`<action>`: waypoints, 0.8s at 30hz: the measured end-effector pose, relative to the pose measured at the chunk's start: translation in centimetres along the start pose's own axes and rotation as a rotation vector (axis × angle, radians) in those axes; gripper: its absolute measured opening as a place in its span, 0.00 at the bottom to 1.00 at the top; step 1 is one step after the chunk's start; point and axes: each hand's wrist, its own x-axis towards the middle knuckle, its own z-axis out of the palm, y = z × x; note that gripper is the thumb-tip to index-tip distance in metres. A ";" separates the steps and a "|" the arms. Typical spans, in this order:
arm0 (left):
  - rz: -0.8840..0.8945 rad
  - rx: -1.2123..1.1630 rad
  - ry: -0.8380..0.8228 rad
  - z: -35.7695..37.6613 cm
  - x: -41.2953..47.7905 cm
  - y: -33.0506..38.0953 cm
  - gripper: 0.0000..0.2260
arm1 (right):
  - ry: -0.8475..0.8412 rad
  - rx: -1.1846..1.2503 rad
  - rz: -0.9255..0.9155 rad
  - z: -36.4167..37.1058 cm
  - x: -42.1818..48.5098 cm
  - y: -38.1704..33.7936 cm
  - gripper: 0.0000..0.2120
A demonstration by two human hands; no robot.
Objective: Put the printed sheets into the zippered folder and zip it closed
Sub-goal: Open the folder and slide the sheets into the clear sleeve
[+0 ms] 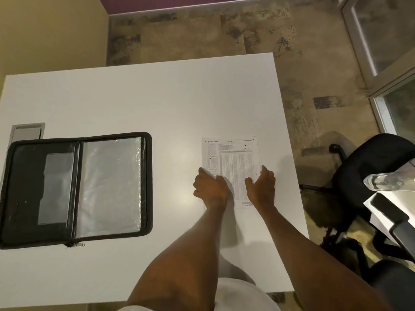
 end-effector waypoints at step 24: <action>-0.199 -0.593 -0.297 -3.3 3.4 -1.6 0.15 | -0.019 0.082 -0.051 -1.4 0.0 0.2 0.29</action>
